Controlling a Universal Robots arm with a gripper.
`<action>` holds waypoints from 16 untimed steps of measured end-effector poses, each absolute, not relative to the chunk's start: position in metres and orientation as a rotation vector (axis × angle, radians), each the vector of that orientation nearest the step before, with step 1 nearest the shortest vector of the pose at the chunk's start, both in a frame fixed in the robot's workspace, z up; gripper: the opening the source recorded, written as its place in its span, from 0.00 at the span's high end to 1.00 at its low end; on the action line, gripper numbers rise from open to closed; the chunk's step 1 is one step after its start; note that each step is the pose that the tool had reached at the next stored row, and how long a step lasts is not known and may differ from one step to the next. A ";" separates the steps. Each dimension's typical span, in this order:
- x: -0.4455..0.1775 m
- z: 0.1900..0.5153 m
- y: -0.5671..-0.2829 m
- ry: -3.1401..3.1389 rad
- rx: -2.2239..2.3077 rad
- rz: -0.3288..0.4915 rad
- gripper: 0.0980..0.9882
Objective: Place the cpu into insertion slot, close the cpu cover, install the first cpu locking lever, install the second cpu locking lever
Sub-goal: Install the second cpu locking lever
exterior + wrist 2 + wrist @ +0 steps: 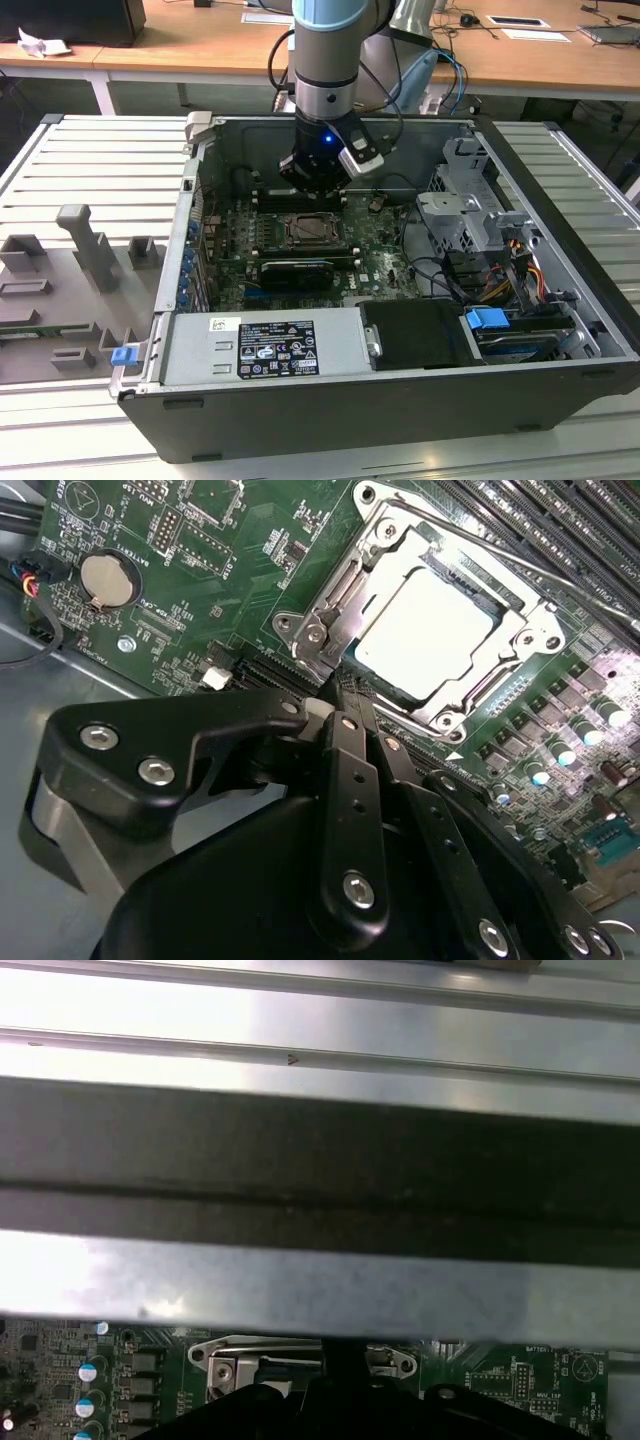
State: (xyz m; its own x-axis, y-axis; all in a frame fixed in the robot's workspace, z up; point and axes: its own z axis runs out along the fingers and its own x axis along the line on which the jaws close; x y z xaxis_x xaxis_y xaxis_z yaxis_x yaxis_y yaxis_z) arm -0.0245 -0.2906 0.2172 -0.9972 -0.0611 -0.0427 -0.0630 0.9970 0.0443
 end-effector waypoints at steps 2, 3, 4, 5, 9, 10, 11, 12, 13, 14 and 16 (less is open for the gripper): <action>-0.025 0.217 -0.292 3.098 -0.096 0.071 0.99; -0.025 0.217 -0.293 3.098 -0.096 0.071 0.99; -0.025 0.217 -0.293 3.098 -0.096 0.071 0.99; -0.025 0.218 -0.293 3.098 -0.096 0.071 0.99; -0.025 0.241 -0.293 3.098 -0.096 0.071 0.99; -0.025 0.244 -0.293 3.098 -0.096 0.071 0.99; -0.024 0.245 -0.294 3.098 -0.096 0.071 0.99; -0.025 0.245 -0.298 3.098 -0.096 0.071 0.99; -0.025 0.245 -0.300 3.098 -0.096 0.071 0.99; -0.025 0.245 -0.303 3.098 -0.096 0.071 0.99; -0.025 0.245 -0.311 3.099 -0.096 0.071 0.99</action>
State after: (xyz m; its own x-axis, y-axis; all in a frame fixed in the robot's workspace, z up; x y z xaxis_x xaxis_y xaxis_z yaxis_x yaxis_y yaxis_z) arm -0.0246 -0.3112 0.2448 -0.9973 -0.0610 -0.0412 -0.0629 0.9970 0.0444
